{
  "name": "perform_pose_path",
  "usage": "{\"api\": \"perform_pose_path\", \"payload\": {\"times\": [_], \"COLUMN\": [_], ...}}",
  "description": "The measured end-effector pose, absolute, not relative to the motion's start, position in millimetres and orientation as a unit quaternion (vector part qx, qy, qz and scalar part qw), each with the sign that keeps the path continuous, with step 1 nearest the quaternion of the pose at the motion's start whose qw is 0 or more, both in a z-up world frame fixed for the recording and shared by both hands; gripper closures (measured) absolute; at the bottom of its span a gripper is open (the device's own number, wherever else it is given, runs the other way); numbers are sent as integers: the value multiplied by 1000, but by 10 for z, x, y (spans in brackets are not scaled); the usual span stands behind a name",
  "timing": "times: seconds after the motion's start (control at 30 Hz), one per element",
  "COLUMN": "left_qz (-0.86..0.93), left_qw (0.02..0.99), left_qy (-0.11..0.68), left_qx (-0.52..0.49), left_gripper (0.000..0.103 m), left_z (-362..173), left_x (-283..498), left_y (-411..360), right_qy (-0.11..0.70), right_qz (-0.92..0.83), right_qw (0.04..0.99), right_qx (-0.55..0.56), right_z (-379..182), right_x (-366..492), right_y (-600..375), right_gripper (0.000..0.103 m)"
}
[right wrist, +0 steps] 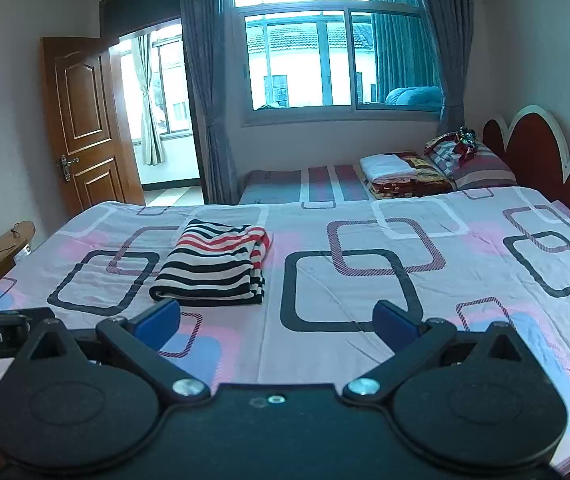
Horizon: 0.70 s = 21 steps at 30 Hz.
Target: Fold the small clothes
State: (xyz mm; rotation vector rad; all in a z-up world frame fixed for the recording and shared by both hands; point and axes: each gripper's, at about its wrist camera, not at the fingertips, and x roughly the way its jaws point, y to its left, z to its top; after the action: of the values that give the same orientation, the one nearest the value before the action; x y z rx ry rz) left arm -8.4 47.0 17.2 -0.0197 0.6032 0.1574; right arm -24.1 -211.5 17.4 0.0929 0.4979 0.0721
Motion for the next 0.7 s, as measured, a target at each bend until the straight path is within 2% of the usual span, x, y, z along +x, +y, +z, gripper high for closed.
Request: {"api": "perform_pose_path", "payload": {"times": [0.7], "left_qz": [74], "left_qw": [951], "left_qy": [299], "left_qx": [-1], "left_gripper": [0], "left_z": [155], "left_x": [-39], "left_y": [422], "right_qy": [253], "right_qz": [37], "right_qw": [966], "right_qx": [44], "right_z": [145], "right_x": [-211], "right_y": [-2091], "right_gripper": [1]}}
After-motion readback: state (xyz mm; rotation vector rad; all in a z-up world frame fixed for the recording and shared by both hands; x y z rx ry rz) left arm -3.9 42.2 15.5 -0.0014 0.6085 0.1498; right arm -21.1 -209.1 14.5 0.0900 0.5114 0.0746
